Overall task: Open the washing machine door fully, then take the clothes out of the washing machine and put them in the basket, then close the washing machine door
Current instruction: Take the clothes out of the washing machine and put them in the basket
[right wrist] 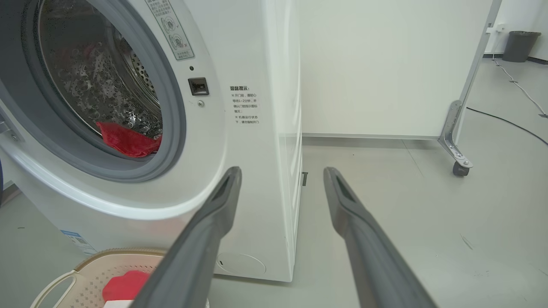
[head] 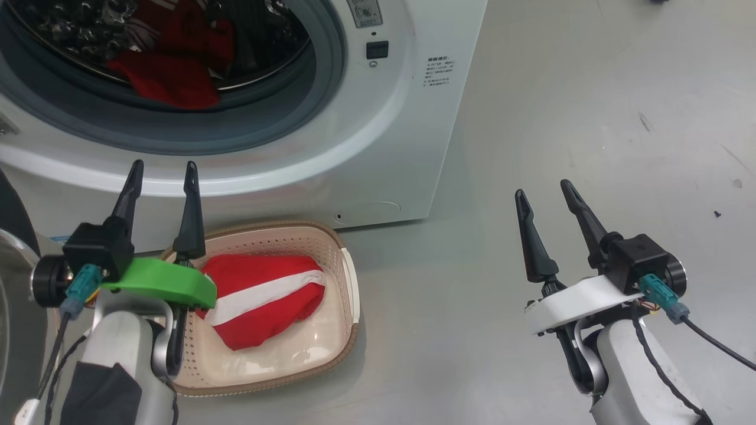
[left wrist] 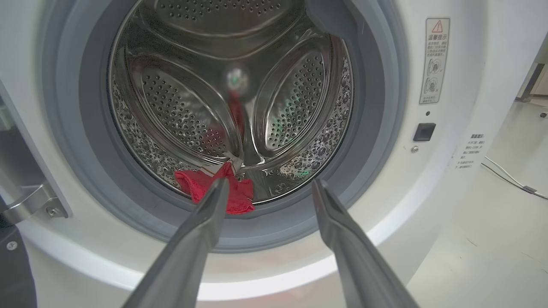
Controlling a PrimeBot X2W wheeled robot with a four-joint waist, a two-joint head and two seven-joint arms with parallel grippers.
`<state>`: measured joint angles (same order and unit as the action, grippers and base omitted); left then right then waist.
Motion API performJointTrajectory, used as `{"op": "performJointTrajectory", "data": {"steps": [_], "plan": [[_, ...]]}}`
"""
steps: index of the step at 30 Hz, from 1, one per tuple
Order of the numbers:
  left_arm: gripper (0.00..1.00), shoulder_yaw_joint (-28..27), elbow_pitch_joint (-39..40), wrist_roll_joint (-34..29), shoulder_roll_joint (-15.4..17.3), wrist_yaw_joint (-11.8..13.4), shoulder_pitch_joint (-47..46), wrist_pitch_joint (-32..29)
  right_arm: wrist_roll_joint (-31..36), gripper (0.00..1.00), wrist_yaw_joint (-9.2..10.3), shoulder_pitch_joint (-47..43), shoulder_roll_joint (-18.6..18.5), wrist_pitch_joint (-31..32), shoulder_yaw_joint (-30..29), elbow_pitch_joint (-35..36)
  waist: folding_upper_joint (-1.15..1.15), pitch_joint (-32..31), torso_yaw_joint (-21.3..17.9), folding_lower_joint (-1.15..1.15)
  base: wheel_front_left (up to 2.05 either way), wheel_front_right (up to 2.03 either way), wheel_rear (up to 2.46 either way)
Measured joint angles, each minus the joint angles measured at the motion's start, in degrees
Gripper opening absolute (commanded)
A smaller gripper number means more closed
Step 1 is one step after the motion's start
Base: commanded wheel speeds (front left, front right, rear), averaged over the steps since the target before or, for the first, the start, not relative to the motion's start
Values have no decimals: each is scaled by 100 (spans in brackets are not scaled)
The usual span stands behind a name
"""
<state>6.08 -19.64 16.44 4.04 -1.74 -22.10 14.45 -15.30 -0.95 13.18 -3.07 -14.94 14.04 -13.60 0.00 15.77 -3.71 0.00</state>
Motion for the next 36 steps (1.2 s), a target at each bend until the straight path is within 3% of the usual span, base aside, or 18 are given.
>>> {"op": "performJointTrajectory", "data": {"steps": [19, 36], "plan": [[100, 143, 200, -81, -21, 198, 1648, -1, 33, 100, 9, -804, 25, 0, -157, -38, 0, -940, 185, 0, 0, 0, 0], [100, 222, 602, -74, -41, 304, 2204, -29, 33, 100, 19, -1138, 32, 1, -124, 31, 0, -1226, 206, 0, 0, 0, 0]]}}
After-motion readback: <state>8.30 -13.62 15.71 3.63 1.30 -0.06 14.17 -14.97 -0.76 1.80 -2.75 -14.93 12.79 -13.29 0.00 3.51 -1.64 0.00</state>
